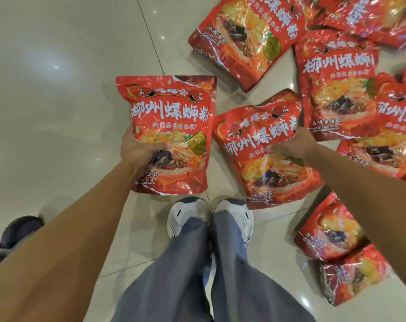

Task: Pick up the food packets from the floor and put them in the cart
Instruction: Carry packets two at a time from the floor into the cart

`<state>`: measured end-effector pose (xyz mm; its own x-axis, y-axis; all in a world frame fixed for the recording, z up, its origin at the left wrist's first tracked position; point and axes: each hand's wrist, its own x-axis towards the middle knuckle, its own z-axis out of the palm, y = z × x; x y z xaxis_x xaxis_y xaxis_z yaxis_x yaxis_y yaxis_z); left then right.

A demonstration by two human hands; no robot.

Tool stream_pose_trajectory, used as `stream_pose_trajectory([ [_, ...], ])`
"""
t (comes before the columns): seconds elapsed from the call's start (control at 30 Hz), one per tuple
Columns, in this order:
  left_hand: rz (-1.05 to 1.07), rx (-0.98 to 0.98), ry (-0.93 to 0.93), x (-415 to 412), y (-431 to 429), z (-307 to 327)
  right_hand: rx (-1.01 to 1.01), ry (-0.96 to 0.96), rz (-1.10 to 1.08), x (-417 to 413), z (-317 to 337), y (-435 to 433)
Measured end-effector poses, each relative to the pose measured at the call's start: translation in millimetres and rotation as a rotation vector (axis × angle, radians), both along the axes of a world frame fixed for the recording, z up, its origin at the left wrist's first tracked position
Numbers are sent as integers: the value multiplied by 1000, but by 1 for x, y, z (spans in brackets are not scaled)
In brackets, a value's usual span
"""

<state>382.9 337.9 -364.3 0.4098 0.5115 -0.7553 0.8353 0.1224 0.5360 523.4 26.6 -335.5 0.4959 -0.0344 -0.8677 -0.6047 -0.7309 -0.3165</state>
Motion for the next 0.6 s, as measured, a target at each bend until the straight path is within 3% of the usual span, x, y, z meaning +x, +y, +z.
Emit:
stream_pose_trajectory([
  [0.3, -18, 27, -146, 45, 14, 183, 85, -141, -291, 32, 183, 21],
  [0.6, -42, 190, -304, 101, 58, 485, 261, -365, -304, 85, 499, 61],
])
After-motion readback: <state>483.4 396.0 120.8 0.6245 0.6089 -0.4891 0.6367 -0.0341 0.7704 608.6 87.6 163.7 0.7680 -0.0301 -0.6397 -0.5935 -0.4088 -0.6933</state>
